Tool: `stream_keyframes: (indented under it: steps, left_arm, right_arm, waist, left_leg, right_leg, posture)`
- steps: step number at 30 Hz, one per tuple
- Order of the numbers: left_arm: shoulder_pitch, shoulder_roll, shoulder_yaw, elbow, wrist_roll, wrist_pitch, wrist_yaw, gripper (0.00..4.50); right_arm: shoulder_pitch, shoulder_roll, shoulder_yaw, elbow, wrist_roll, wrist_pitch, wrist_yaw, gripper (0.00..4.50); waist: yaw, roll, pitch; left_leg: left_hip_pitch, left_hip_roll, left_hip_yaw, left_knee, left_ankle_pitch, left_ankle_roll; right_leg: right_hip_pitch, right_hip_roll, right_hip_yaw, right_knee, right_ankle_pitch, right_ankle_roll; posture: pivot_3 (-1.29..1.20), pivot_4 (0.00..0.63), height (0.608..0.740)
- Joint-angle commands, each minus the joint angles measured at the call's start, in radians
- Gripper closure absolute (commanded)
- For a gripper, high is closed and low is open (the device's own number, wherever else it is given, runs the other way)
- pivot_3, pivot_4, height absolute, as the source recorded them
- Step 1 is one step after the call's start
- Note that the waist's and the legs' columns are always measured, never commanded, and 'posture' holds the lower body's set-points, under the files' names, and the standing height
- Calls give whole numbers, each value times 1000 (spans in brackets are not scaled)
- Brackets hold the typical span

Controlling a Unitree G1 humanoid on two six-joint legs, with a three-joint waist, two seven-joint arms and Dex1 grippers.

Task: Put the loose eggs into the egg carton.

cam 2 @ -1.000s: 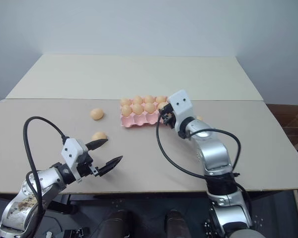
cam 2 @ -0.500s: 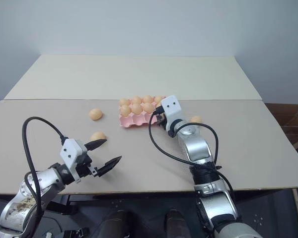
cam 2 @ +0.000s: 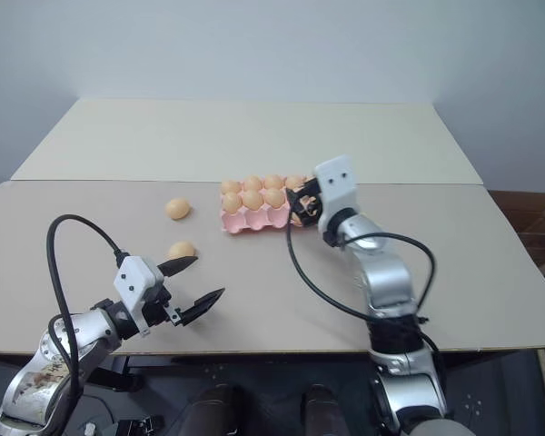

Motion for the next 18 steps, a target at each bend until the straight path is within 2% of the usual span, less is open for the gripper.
stream_keyframes:
  steps: [1,4,7,16,17,18]
  left_arm:
    - [-10,0,-1,-23,-2,-25,-6,0]
    - [-26,2,-16,-9,0,-33,-20,0]
    - [-55,7,-46,13,-2,-33,-47,0]
    - [-123,21,-93,53,-13,-29,-126,0]
    - [-132,21,-96,61,-12,-30,-131,0]
    - [-141,21,-100,67,-10,-31,-138,0]
  right_arm:
    - [111,-33,-57,-192,66,44,26,648]
    - [248,-55,-78,-317,96,43,32,648]
    - [376,-27,-93,-395,108,2,5,648]
    - [753,57,-90,-466,56,-202,-55,648]
    - [786,68,-94,-465,60,-221,-59,290]
    - [813,70,-93,-463,58,-237,-60,162]
  waist:
    - [-3,0,0]
    - [-9,0,0]
    - [-7,0,0]
    - [-2,0,0]
    - [-3,0,0]
    - [-3,0,0]
  left_leg:
    - [1,0,0,0,0,0]
    - [1,1,0,0,0,0]
    - [2,1,0,0,0,0]
    - [1,1,0,0,0,0]
    - [1,1,0,0,0,0]
    - [1,1,0,0,0,0]
  right_leg:
    - [0,0,0,0,0,0]
    - [0,0,0,0,0,0]
    - [0,1,0,0,-3,4]
    - [0,0,0,-1,-4,5]
    - [0,0,0,-1,-6,1]
    - [0,0,0,-1,-7,0]
  posture:
    - [0,150,740]
    - [0,150,740]
    - [0,150,740]
    - [0,150,740]
    - [0,150,740]
    - [0,150,740]
